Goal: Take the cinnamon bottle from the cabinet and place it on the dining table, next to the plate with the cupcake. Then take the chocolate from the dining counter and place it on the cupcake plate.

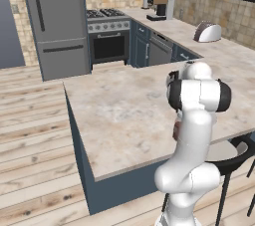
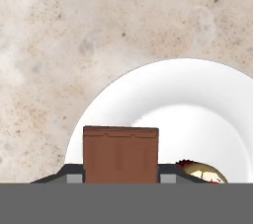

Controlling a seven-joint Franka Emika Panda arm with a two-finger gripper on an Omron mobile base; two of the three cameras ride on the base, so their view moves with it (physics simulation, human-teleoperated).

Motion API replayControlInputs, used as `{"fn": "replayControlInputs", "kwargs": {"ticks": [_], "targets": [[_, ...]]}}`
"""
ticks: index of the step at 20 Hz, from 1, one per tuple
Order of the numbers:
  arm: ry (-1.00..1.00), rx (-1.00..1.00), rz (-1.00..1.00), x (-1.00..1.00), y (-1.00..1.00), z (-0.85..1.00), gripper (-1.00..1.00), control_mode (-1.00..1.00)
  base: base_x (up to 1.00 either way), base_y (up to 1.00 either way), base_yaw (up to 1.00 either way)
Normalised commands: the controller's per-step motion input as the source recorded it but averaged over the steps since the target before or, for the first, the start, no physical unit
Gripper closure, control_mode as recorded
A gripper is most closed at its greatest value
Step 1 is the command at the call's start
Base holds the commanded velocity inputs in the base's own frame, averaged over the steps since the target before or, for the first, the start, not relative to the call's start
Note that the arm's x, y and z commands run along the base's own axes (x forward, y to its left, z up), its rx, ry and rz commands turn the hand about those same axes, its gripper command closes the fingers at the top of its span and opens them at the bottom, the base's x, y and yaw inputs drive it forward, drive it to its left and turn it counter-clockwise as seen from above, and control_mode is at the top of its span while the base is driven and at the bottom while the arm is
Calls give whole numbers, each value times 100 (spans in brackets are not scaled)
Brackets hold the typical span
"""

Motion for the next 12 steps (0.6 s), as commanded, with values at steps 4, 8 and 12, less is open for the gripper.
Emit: {"fn": "replayControlInputs", "kwargs": {"ticks": [4,8,12], "targets": [[5,0,0,0,-21,-24,100,-100,0,0,0],[10,-4,0,0,1,-35,100,-100,0,0,0],[4,-3,0,0,1,-20,-100,-100,0,0,0]]}}
